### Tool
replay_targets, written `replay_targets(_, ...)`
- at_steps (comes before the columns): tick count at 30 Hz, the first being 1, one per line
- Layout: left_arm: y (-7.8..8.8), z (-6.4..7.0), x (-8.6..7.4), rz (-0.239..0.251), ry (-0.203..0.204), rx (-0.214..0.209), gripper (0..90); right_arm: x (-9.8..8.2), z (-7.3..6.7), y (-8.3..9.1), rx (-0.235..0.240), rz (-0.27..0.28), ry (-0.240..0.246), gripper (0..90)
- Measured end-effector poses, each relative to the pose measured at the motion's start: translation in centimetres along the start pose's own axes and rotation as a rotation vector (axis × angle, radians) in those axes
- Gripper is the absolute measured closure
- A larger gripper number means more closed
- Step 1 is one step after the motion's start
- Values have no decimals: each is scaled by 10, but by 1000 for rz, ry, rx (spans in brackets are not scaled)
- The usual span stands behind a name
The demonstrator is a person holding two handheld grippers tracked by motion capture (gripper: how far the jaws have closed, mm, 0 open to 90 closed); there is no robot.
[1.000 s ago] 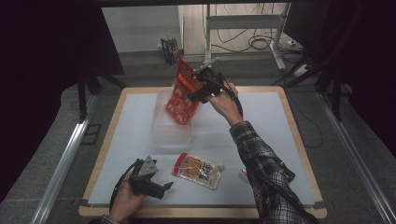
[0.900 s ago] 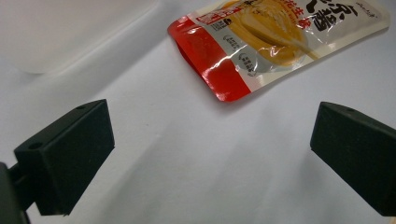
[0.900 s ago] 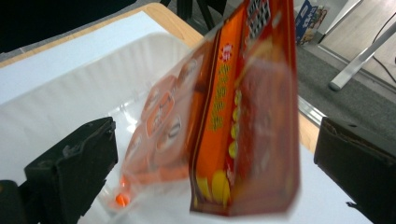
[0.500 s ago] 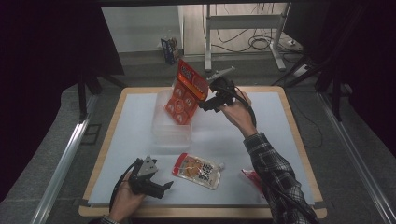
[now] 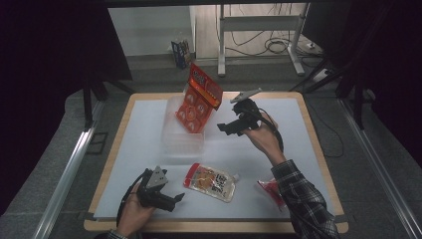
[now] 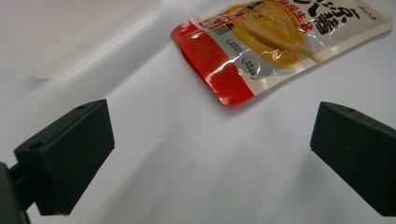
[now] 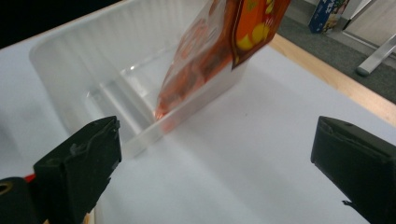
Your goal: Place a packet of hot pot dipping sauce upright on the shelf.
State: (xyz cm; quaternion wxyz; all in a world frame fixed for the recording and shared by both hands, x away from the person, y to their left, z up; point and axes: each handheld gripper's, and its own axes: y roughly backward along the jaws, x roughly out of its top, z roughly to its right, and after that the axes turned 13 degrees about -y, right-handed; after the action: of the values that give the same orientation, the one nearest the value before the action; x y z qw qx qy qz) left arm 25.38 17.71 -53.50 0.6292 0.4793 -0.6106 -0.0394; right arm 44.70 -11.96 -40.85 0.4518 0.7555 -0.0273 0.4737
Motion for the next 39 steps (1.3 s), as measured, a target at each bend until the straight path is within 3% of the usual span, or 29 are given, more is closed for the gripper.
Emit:
replay_targets(16,-3,3,1,-9,-18,-6,0,-54,-8,19,85,39,6,3)
replay_targets(21,-2,4,2,-10,-26,-1,0,-65,-9,25,72,57,-9,4)
replay_targets(28,-2,5,2,-11,-37,-5,0,-82,-15,31,55,39,-9,7)
replay_targets(32,-3,6,2,-14,-44,-3,0,-93,-17,34,-4,11,-9,29)
replay_targets(39,-3,6,3,-21,-47,-4,0,-110,-15,46,-12,-52,-46,120)
